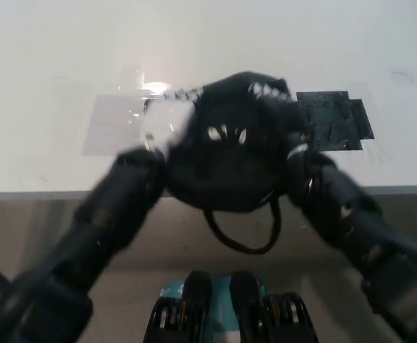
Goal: A soft travel bag is kept infront of the robot in the middle of the desk and the robot uses both its hands to press it to reduce its size
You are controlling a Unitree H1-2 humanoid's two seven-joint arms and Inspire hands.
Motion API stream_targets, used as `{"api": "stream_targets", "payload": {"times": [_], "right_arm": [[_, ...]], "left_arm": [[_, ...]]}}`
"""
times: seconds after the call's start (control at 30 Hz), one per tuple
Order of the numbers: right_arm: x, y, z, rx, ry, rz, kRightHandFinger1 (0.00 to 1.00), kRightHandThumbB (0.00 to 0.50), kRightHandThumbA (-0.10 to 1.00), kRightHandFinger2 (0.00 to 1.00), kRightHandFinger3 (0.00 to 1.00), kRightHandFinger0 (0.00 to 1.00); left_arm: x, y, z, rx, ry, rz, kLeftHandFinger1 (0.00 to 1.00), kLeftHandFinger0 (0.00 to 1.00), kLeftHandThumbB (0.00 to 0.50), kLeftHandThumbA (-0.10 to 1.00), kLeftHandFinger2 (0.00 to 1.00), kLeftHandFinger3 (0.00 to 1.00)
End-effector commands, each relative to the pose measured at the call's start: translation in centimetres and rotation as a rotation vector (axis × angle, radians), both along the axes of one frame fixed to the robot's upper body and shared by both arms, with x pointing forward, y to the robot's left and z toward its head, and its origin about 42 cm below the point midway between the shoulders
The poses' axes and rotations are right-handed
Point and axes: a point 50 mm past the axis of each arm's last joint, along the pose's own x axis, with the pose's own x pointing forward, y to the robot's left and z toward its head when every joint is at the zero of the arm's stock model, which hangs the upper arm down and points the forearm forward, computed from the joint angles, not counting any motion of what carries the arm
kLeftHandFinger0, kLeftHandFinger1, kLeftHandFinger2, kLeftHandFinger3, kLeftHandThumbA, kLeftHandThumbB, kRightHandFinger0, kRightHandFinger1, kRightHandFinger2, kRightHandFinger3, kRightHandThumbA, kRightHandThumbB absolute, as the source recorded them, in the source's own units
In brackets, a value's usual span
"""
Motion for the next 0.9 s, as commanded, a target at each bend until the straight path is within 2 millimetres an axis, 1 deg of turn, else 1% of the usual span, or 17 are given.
{"api": "stream_targets", "payload": {"times": [0.0,0.03,0.07,0.1,0.13,0.17,0.2,0.23,0.27,0.37,0.4,0.53,0.63,0.7,0.77,0.8,0.87], "right_arm": [[2.9,-1.2,8.8,0.030,-0.143,-0.023,1.00,0.217,1.00,1.00,1.00,1.00],[3.2,-1.1,10.6,0.035,-0.176,-0.019,1.00,0.215,1.00,1.00,1.00,1.00],[3.4,-1.1,11.6,0.038,-0.191,-0.018,1.00,0.215,1.00,1.00,1.00,1.00],[3.7,-1.0,13.3,0.035,-0.209,-0.020,1.00,0.228,1.00,1.00,1.00,1.00],[3.7,-0.8,14.5,0.036,-0.258,-0.003,1.00,0.209,1.00,1.00,1.00,1.00],[3.8,-0.8,15.8,0.039,-0.265,-0.004,1.00,0.222,1.00,1.00,1.00,1.00],[3.9,-0.7,17.1,0.042,-0.276,-0.004,1.00,0.216,1.00,1.00,1.00,1.00],[3.9,-0.7,17.1,0.042,-0.273,-0.003,1.00,0.217,1.00,1.00,1.00,1.00],[4.0,-0.7,19.0,0.038,-0.309,-0.002,1.00,0.221,1.00,1.00,1.00,1.00],[4.0,-0.8,20.7,0.047,-0.340,0.006,1.00,0.218,1.00,1.00,1.00,1.00],[3.9,-1.0,21.5,0.048,-0.353,0.011,1.00,0.222,1.00,1.00,1.00,1.00],[3.7,-1.2,22.5,0.061,-0.366,0.017,1.00,0.219,1.00,1.00,1.00,1.00],[3.3,-1.7,23.4,0.082,-0.402,0.017,1.00,0.219,1.00,1.00,1.00,1.00],[2.9,-2.3,23.3,0.087,-0.432,0.017,1.00,0.207,1.00,1.00,1.00,1.00],[2.0,-3.4,23.2,0.104,-0.461,0.014,1.00,0.212,1.00,1.00,1.00,1.00],[0.9,-4.3,23.7,0.148,-0.497,0.028,1.00,0.217,1.00,1.00,1.00,1.00],[-0.4,-4.9,24.1,0.205,-0.522,0.053,1.00,0.218,1.00,1.00,1.00,1.00]], "left_arm": [[2.7,0.4,10.3,0.002,-0.127,0.014,1.00,1.00,0.059,1.00,1.00,1.00],[2.9,0.2,12.4,0.004,-0.140,0.009,1.00,1.00,0.077,1.00,1.00,1.00],[3.1,0.1,13.5,0.005,-0.145,0.008,1.00,1.00,0.080,1.00,1.00,1.00],[3.2,0.0,15.2,0.008,-0.180,0.003,1.00,1.00,0.079,1.00,1.00,1.00],[3.3,0.1,16.5,-0.005,-0.188,0.002,1.00,1.00,0.095,1.00,1.00,1.00],[3.3,0.0,17.8,-0.013,-0.209,0.003,1.00,1.00,0.097,1.00,1.00,1.00],[3.3,-0.1,19.4,-0.023,-0.229,0.001,1.00,1.00,0.111,1.00,1.00,1.00],[3.3,-0.1,19.3,-0.024,-0.226,0.001,1.00,1.00,0.112,1.00,1.00,1.00],[3.2,-0.1,21.4,-0.053,-0.261,-0.015,1.00,1.00,0.115,1.00,1.00,1.00],[3.0,-0.2,23.3,-0.056,-0.302,-0.017,1.00,1.00,0.125,1.00,1.00,1.00],[2.8,-0.1,24.5,-0.044,-0.327,-0.019,1.00,1.00,0.125,1.00,1.00,1.00],[2.4,0.3,25.5,-0.057,-0.347,-0.014,1.00,1.00,0.091,1.00,1.00,1.00],[2.0,1.4,25.9,-0.083,-0.367,-0.014,1.00,1.00,0.090,1.00,1.00,1.00],[1.6,2.1,25.8,-0.115,-0.374,-0.017,1.00,1.00,0.095,1.00,1.00,1.00],[0.6,3.0,25.5,-0.172,-0.372,-0.031,1.00,1.00,0.103,1.00,1.00,1.00],[-0.6,3.5,25.6,-0.210,-0.377,-0.050,1.00,1.00,0.112,1.00,1.00,1.00],[-1.8,3.9,25.7,-0.235,-0.387,-0.079,1.00,1.00,0.116,1.00,1.00,1.00]]}}
